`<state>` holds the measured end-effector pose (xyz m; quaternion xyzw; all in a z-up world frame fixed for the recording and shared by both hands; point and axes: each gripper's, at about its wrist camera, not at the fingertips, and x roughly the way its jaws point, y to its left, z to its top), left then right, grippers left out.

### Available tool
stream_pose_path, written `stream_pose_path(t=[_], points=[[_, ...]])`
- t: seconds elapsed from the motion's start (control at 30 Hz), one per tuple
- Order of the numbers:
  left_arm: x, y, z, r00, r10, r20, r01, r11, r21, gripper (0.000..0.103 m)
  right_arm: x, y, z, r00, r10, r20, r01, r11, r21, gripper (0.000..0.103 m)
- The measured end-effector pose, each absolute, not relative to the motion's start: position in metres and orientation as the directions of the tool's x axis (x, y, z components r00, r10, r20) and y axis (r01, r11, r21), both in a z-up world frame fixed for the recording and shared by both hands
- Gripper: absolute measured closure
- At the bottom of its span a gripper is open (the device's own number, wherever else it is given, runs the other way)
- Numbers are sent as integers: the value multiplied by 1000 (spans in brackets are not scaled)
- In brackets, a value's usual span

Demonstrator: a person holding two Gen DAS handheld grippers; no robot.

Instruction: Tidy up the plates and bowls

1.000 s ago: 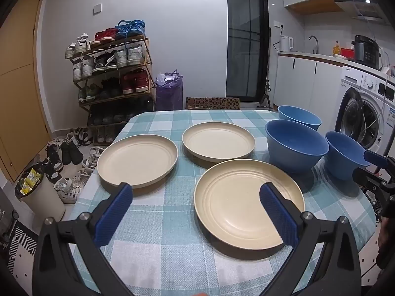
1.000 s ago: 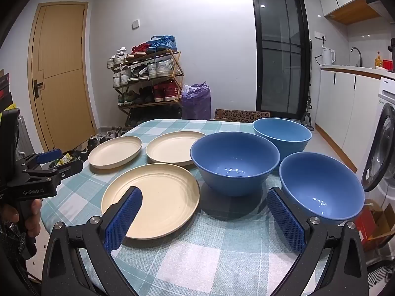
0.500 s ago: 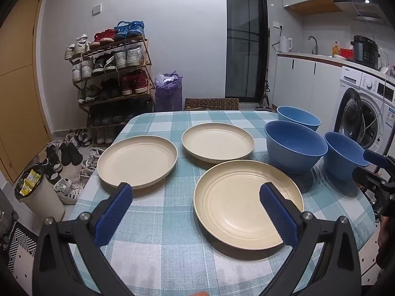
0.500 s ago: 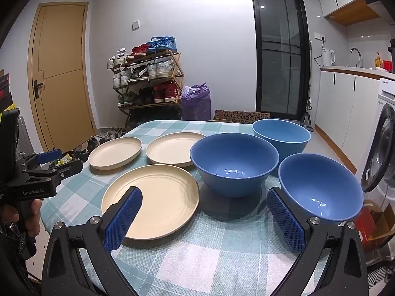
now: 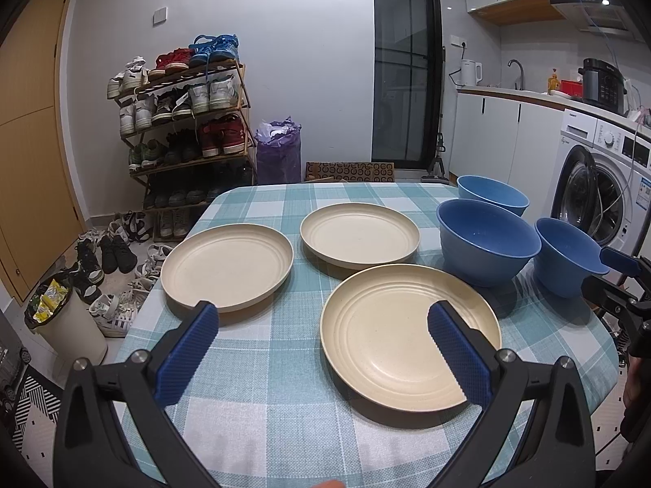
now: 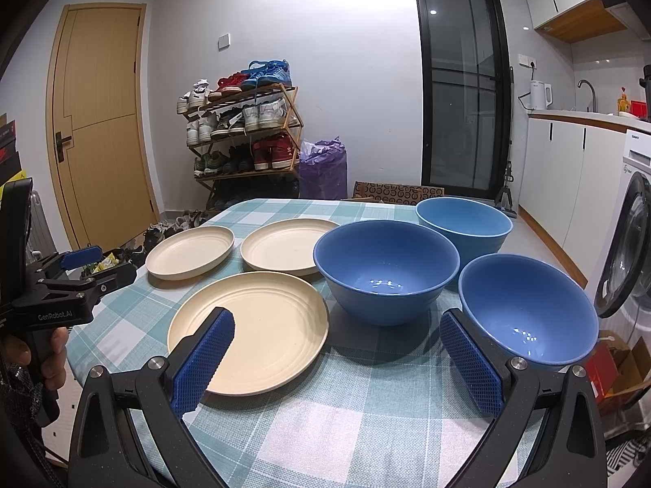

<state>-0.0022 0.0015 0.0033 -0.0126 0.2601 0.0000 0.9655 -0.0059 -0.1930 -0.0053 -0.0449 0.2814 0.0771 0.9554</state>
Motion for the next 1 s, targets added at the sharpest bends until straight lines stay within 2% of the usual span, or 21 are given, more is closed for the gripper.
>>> stream_pose_path(t=[1.0], points=[[1,1,2,864,-8,-504,-6,1000,-27,0,-6,-193,-6,829,122,-546,-175,983,-46,0]])
